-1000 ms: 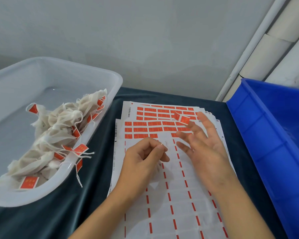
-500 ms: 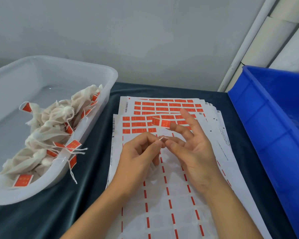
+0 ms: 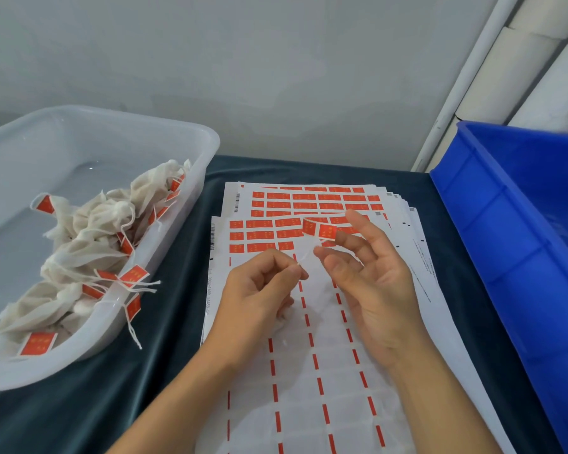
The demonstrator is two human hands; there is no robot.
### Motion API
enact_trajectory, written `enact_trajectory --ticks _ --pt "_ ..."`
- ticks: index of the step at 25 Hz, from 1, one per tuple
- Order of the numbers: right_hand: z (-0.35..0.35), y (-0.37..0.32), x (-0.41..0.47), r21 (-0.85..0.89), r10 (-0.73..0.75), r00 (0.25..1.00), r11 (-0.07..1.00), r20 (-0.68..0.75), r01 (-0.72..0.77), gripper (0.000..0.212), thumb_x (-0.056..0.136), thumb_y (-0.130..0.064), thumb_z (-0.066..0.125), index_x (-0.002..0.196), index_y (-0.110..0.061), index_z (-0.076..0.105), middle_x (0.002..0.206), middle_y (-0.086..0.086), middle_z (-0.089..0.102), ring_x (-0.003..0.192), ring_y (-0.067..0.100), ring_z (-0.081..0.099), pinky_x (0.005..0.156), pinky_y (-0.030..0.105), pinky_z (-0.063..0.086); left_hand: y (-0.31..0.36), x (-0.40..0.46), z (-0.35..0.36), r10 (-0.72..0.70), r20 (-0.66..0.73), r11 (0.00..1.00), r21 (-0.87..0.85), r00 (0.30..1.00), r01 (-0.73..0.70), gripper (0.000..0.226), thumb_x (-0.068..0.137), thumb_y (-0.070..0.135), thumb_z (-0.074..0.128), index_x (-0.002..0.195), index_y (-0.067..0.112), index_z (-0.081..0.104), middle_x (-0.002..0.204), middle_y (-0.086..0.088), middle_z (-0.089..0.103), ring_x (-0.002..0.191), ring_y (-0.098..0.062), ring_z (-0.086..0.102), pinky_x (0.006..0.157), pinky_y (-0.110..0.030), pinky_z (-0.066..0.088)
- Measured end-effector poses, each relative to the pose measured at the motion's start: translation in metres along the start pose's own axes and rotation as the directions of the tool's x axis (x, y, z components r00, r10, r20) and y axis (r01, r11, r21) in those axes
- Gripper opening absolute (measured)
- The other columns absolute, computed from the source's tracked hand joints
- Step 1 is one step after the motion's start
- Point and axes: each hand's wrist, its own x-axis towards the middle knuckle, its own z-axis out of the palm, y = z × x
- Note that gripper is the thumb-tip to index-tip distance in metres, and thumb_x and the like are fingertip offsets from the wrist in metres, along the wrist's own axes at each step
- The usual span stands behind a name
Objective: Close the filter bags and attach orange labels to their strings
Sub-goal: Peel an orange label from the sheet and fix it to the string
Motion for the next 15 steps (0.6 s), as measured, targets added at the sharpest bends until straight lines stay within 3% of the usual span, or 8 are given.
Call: enact_trajectory --ticks 5,9,12,15 --pt "-0.0005 -0.0001 0.0 -0.02 0.003 0.998 1.0 -0.059 -0.004 0.062 0.076 -0.04 0.087 0.131 -0.051 0.061 0.126 -0.014 0.071 0.117 0.015 0.07 0.094 0.04 0.061 -0.001 0.0021 0.0006 -0.023 0.022 0.999 0.037 0.999 0.023 0.027 0.104 0.022 0.061 0.084 0.033 0.075 0.072 0.013 0.066 0.06 -0.006 0.059 0.06 -0.018 0.049" --pt "0.0001 -0.0014 -0.0001 0.004 0.01 0.997 1.0 -0.076 -0.009 0.058 0.079 -0.035 0.087 0.129 -0.049 0.063 0.128 -0.011 0.071 0.117 0.018 0.071 0.098 0.047 0.058 -0.0009 0.0 0.0003 0.011 0.052 1.0 0.024 0.999 -0.012 0.024 0.103 0.028 0.062 0.084 0.034 0.075 0.067 0.004 0.065 0.057 -0.008 0.057 0.059 -0.021 0.05" --pt "0.0014 -0.0038 -0.0011 0.038 0.009 0.992 0.999 -0.125 -0.004 0.064 0.067 -0.05 0.092 0.126 -0.046 0.067 0.126 -0.008 0.073 0.116 0.021 0.072 0.095 0.044 0.06 -0.0001 -0.0026 0.002 0.027 0.084 1.0 -0.006 0.996 -0.027 0.02 0.094 0.038 0.059 0.084 0.033 0.075 0.065 0.003 0.063 0.056 -0.007 0.056 0.055 -0.016 0.046" --pt "0.0016 -0.0065 -0.0009 0.085 0.009 0.987 0.996 -0.158 0.004 0.077 0.056 -0.058 0.094 0.127 -0.042 0.068 0.126 -0.005 0.072 0.117 0.024 0.071 0.092 0.039 0.061 -0.0016 -0.0038 0.0028 0.033 0.1 0.999 -0.002 0.994 -0.033 0.02 0.098 0.035 0.06 0.085 0.032 0.076 0.067 0.002 0.063 0.056 -0.006 0.054 0.053 -0.014 0.044"
